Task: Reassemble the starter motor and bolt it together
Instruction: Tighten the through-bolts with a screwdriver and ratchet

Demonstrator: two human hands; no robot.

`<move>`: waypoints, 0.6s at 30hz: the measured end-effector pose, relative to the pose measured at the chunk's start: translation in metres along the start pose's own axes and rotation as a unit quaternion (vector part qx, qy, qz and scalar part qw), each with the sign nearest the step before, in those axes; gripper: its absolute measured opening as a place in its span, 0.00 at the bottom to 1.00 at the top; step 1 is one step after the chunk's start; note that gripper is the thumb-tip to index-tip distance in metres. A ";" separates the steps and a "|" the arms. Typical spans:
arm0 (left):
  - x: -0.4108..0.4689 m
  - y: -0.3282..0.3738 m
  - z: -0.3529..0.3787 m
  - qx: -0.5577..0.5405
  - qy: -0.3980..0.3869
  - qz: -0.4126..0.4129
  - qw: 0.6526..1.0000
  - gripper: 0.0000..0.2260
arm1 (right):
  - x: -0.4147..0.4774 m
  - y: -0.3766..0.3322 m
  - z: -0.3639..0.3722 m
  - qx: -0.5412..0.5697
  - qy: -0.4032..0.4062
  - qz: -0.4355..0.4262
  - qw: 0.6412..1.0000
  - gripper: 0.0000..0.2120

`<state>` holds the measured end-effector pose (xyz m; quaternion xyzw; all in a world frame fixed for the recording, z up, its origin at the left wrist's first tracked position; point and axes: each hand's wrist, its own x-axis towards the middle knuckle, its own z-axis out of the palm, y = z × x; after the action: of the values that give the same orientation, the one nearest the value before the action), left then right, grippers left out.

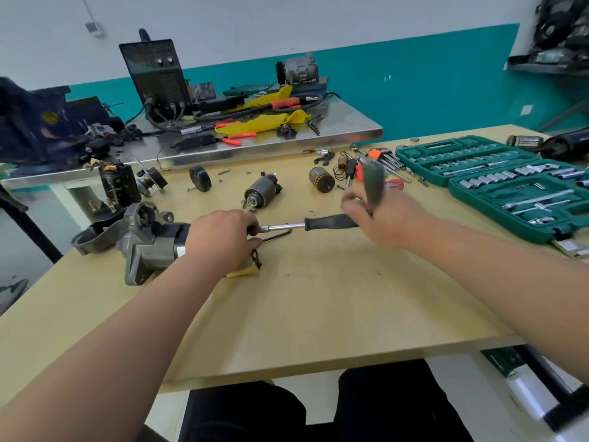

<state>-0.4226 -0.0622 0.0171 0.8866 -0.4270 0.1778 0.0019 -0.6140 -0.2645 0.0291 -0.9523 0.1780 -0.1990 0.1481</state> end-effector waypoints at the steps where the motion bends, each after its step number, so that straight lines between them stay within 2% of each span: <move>1: 0.001 0.000 0.000 -0.003 -0.007 -0.002 1.000 0.06 | -0.001 0.003 -0.002 -0.116 0.046 -0.111 0.986 0.19; 2: 0.002 0.001 0.000 -0.004 -0.012 -0.001 1.000 0.07 | -0.001 0.006 0.000 -0.163 0.051 -0.164 0.971 0.18; 3: 0.003 0.001 -0.001 -0.002 -0.016 0.002 1.000 0.07 | -0.001 0.005 0.003 -0.121 0.004 -0.135 0.983 0.18; 4: 0.003 0.001 0.000 0.002 -0.020 0.007 1.000 0.08 | -0.001 0.002 0.005 -0.018 -0.047 -0.034 0.998 0.20; 5: 0.002 0.000 0.001 0.007 -0.019 0.011 1.000 0.08 | 0.000 0.000 0.010 0.132 -0.104 0.104 0.980 0.24; 6: 0.001 -0.001 0.002 0.011 -0.013 0.013 1.000 0.08 | 0.003 -0.003 0.013 0.266 -0.181 0.241 0.916 0.27; 7: 0.000 -0.001 0.002 0.011 -0.005 0.013 1.000 0.08 | 0.003 -0.007 0.013 0.339 -0.217 0.313 0.860 0.29; 8: -0.002 -0.002 0.002 0.010 0.001 0.013 1.000 0.08 | 0.004 -0.006 0.014 0.357 -0.222 0.319 0.849 0.31; 9: -0.003 -0.002 0.003 0.008 0.006 0.013 1.000 0.08 | 0.003 -0.003 0.016 0.305 -0.194 0.266 0.894 0.30; 10: -0.004 -0.002 0.004 0.006 0.009 0.011 1.000 0.07 | 0.001 0.004 0.017 0.196 -0.120 0.159 0.960 0.28; 11: -0.004 -0.001 0.003 0.004 0.007 0.006 1.000 0.07 | -0.002 0.007 0.013 0.079 -0.022 0.058 0.995 0.24; 12: -0.003 -0.001 0.003 0.001 0.001 0.000 1.000 0.07 | -0.002 0.007 0.009 0.025 0.031 -0.012 0.999 0.20; 13: -0.002 -0.001 0.002 -0.001 -0.007 -0.003 1.000 0.07 | -0.002 0.007 0.008 -0.004 0.030 -0.044 0.999 0.17; 14: 0.000 -0.001 0.001 0.002 -0.013 -0.003 1.000 0.07 | -0.002 0.007 0.009 -0.004 -0.009 -0.030 0.999 0.15; 15: 0.000 0.000 0.000 0.005 -0.020 0.000 1.000 0.07 | -0.001 0.005 0.012 0.040 -0.059 0.039 0.997 0.17; 16: 0.000 0.000 0.001 0.008 -0.021 0.004 1.000 0.08 | 0.003 0.005 0.015 0.118 -0.106 0.115 0.981 0.20; 17: 0.000 -0.001 0.002 0.011 -0.015 0.008 1.000 0.08 | 0.006 0.002 0.014 0.195 -0.149 0.203 0.948 0.24; 18: -0.001 -0.001 0.003 0.012 -0.005 0.011 1.000 0.08 | 0.008 -0.002 0.012 0.222 -0.167 0.236 0.931 0.26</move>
<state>-0.4214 -0.0610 0.0144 0.8830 -0.4341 0.1781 -0.0132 -0.6011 -0.2634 0.0218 -0.8448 0.3217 -0.0310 0.4264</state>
